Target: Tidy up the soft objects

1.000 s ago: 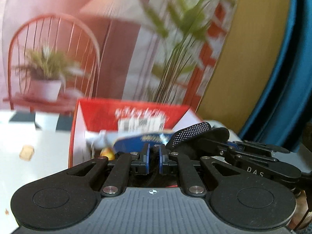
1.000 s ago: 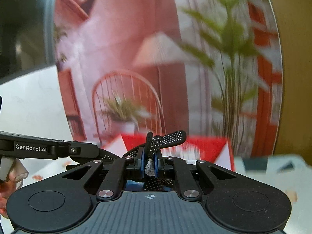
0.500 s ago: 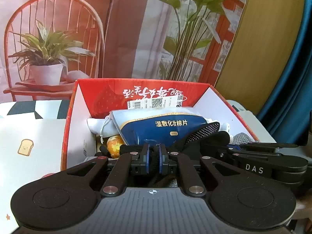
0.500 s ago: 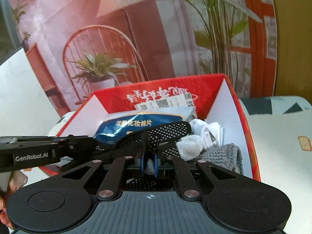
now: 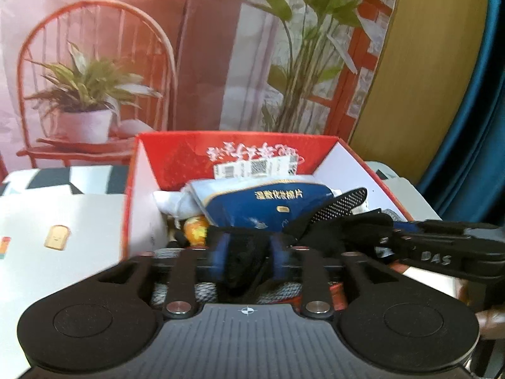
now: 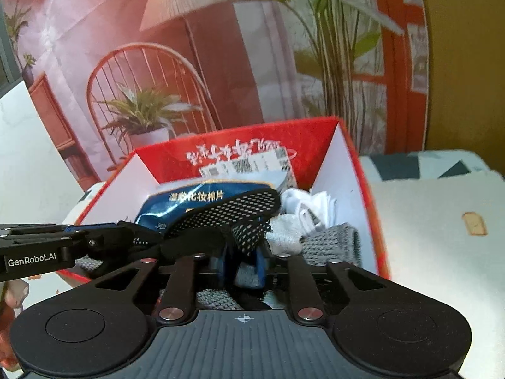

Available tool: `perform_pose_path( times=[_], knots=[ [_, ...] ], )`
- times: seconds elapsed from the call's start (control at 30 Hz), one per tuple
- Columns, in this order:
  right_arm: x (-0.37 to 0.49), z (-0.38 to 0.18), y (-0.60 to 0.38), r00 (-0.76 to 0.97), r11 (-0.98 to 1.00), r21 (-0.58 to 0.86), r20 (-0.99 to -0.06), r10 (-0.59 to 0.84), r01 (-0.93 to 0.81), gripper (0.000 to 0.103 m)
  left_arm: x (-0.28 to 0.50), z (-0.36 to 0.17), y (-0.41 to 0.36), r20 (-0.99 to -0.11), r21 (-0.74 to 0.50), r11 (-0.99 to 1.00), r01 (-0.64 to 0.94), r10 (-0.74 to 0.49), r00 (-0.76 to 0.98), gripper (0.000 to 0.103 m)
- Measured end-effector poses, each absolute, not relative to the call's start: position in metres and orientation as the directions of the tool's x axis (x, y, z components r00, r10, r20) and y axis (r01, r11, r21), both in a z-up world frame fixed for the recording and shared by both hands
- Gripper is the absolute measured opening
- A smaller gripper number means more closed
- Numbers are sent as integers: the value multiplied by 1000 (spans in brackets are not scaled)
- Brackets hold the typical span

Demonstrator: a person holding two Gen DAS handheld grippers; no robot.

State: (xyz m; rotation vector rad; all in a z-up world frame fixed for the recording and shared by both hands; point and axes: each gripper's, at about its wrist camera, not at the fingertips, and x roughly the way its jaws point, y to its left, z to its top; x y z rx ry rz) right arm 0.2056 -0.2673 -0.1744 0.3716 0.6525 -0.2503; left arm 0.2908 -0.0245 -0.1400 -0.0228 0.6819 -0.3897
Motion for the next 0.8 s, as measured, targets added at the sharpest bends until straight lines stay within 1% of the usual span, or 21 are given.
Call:
perform_pose_path(
  times=[0.03, 0.07, 0.1, 0.13, 0.17, 0.2, 0.23, 0.27, 0.3, 0.33, 0.57, 0.67, 0.8],
  knots=[
    [201, -169, -266, 774, 908, 245, -621, -122, 339, 27, 286, -136, -22, -597, -140, 931, 338, -352, 721, 65],
    [196, -163, -265, 781, 912, 236, -611, -130, 337, 31, 280, -132, -19, -582, -135, 933, 334, -348, 735, 76],
    [192, -158, -265, 786, 913, 229, -602, -139, 337, 44, 274, -127, -17, -568, -131, 935, 330, -343, 748, 81],
    [186, -151, -265, 794, 914, 223, -589, -150, 339, 58, 269, -122, -14, -556, -127, 937, 324, -338, 760, 91],
    [180, -144, -264, 804, 915, 219, -573, -161, 340, 63, 263, -116, -12, -541, -123, 939, 321, -335, 772, 97],
    [175, -138, -263, 812, 916, 214, -558, -169, 338, 71, 256, -109, -9, -525, -120, 940, 319, -333, 783, 99],
    [170, -130, -261, 820, 919, 206, -544, -179, 337, 81, 251, -103, -7, -512, -117, 941, 317, -330, 793, 101],
    [164, -122, -259, 825, 920, 194, -531, -194, 341, 87, 244, -97, -5, -499, -112, 942, 315, -328, 802, 103],
    [159, -115, -257, 831, 921, 187, -517, -205, 343, 99, 238, -91, -3, -490, -106, 945, 311, -322, 810, 103],
    [152, -107, -255, 843, 922, 185, -494, -211, 339, 102, 230, -84, -1, -477, -99, 948, 301, -311, 822, 103],
    [111, -56, -242, 886, 923, 207, -407, -221, 325, 103, 178, -39, 15, -393, -86, 970, 229, -244, 886, 103],
    [95, -31, -232, 887, 923, 189, -393, -243, 336, 103, 157, -18, 21, -369, -79, 976, 205, -220, 903, 103],
    [72, 0, -217, 901, 929, 169, -351, -256, 330, 103, 126, 11, 21, -332, -32, 988, 154, -156, 930, 103]
  ],
)
